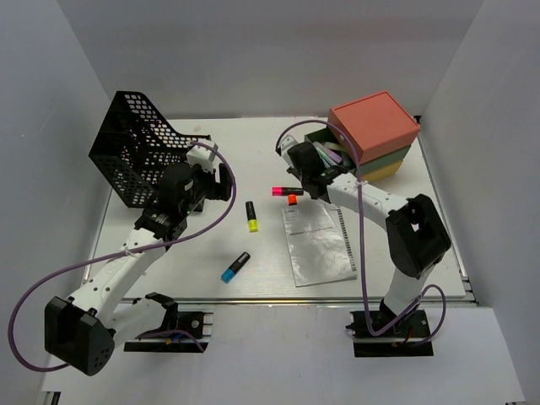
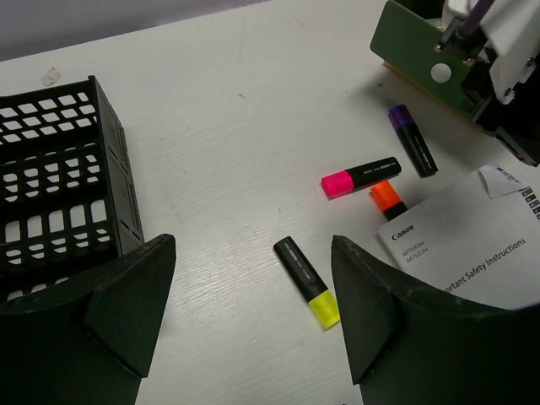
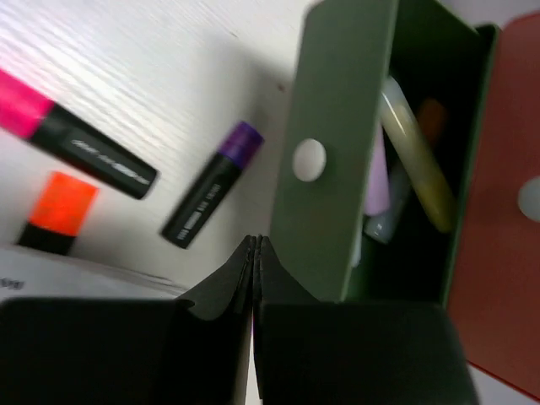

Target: Organize the desk

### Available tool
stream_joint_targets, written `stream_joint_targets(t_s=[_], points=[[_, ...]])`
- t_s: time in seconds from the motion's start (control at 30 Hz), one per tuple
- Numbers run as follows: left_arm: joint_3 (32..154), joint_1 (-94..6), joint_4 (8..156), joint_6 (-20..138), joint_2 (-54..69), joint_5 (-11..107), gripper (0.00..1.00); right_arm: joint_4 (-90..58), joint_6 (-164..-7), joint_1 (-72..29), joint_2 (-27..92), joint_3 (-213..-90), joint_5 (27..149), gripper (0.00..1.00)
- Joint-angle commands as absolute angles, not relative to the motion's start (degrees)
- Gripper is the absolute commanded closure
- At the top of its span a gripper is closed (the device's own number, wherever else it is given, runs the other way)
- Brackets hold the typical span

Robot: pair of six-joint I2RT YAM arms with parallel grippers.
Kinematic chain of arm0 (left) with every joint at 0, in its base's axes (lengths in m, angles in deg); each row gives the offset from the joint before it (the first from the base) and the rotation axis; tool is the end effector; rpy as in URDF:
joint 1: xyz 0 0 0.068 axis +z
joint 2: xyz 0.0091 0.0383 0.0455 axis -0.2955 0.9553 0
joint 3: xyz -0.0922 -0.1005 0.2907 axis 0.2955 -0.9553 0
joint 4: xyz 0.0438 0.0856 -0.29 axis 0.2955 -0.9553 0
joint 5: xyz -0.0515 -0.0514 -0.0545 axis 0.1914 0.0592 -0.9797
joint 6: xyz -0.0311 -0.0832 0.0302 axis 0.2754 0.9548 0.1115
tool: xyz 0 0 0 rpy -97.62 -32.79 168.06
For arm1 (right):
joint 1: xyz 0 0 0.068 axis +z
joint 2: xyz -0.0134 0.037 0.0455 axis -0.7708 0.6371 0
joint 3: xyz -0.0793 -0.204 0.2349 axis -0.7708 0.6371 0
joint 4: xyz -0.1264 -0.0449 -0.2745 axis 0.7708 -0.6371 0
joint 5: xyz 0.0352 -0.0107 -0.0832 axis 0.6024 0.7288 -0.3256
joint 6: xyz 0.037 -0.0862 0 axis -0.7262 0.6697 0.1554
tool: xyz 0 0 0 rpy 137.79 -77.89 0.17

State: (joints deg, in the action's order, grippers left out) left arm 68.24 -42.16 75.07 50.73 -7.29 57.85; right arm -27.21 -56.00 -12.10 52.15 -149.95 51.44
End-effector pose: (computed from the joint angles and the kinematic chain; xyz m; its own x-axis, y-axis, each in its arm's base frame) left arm 0.2865 -0.1306 0.3309 -0.3007 0.0748 -0.9508 0.3798 0.9239 -0.0475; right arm 0.4033 0.2663 0.2529 -0.3541 -0.7143 -0.6036 -0.4138 0.6985 -0.5839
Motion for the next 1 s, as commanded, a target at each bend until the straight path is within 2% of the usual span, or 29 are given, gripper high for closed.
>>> stream_joint_targets(t_s=[0.0,0.37,0.97], points=[[67.8,-42.4,75.5,50.4,-8.7,58.4,0.16,-24.3,-55.1,-12.2,53.5,-153.0,40.7,1.00],[67.8,-42.4,75.7,50.8,-8.1,57.0,0.15,-17.0,-47.1,-14.1,56.5,-150.1,31.9,1.00],[67.7,-42.4,76.2,51.2,-6.8,53.3,0.15,-13.0,-41.5,-20.1,57.2,-148.9,29.8,1.00]])
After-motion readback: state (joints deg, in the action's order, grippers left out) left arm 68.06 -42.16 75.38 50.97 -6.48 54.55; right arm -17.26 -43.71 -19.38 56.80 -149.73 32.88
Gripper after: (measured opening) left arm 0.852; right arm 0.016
